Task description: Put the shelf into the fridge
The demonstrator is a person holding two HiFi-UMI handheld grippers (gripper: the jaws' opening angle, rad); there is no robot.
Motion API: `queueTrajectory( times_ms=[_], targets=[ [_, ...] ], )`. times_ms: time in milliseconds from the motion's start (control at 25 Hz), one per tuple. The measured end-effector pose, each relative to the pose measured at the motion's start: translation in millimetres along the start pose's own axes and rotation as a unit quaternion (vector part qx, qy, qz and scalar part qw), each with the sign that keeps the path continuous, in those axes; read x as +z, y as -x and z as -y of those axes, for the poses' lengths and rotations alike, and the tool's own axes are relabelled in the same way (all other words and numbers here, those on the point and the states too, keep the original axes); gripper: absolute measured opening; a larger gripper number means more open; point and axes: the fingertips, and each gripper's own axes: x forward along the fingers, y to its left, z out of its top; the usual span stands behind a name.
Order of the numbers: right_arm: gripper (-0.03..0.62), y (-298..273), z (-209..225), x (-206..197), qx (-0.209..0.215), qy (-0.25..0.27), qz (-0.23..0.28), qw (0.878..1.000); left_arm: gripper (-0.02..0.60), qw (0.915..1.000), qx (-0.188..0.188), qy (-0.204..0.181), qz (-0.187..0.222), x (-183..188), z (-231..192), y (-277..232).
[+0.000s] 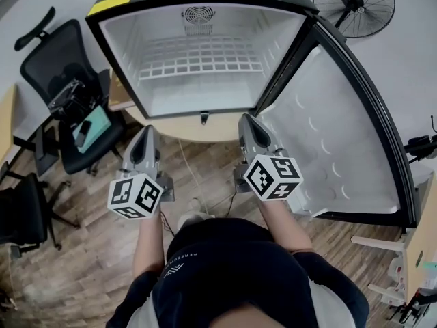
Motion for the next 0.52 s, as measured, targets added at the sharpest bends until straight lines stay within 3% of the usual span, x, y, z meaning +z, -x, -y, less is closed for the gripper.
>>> queueTrajectory(
  times_ms=[520],
  targets=[
    [0.0,6.6,0.5,3.0,-0.002,0.001,0.002,1.0,0.012,0.9999,-0.013,0.003,-0.002,-3.1,10.4,0.6]
  ],
)
